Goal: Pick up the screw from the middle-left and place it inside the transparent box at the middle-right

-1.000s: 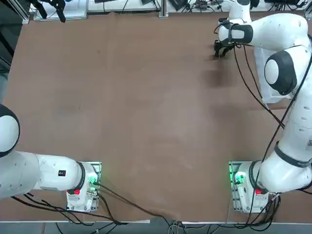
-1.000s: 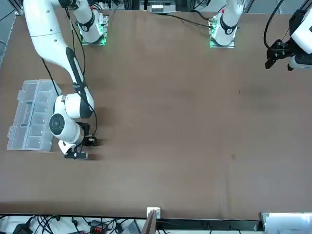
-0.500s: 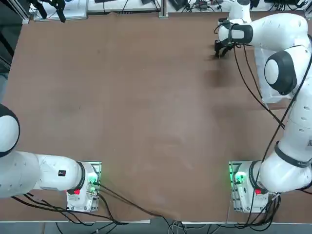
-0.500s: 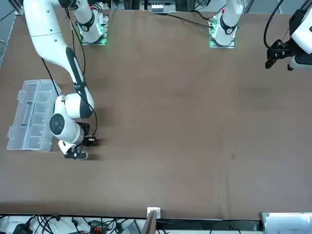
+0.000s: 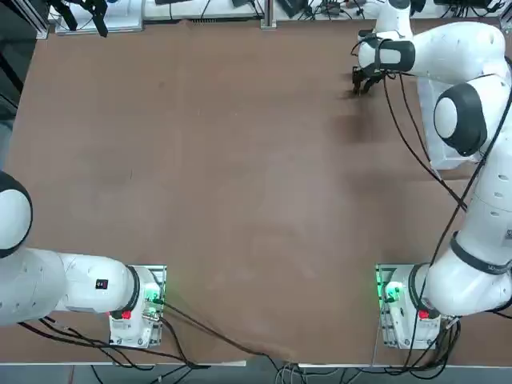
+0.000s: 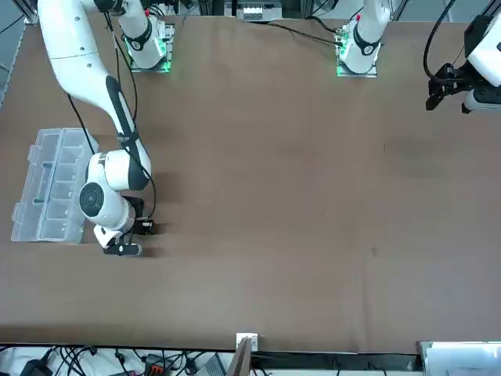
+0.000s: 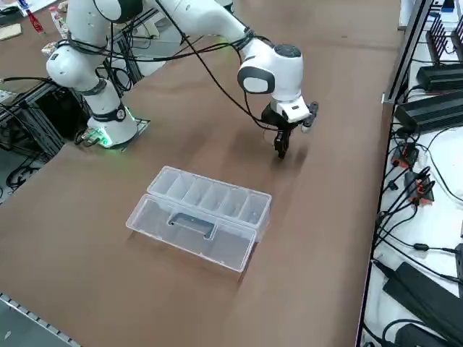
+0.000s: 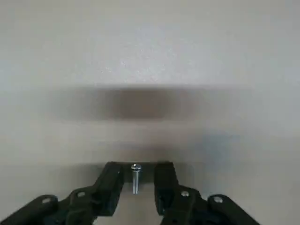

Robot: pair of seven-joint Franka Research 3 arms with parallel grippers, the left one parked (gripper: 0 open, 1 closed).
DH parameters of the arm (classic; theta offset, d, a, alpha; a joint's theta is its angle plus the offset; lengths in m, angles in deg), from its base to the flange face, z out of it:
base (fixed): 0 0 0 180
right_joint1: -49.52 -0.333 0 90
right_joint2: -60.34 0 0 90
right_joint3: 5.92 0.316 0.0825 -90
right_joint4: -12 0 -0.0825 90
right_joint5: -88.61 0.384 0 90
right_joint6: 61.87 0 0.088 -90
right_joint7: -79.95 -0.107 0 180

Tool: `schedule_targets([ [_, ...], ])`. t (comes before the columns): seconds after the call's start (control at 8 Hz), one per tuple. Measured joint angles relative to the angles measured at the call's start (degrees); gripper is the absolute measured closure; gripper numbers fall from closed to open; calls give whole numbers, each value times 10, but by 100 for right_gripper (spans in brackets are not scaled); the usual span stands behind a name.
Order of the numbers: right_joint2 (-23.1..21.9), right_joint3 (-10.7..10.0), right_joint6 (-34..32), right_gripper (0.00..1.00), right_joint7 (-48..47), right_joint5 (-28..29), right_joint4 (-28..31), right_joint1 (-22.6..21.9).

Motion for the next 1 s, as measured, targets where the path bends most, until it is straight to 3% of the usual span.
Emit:
schedule_targets([
  [0.75, 1, 0, 3, 67, 0, 0, 1, 0],
  [1.0, 0, 1, 5, 84, 0, 0, 1, -1],
])
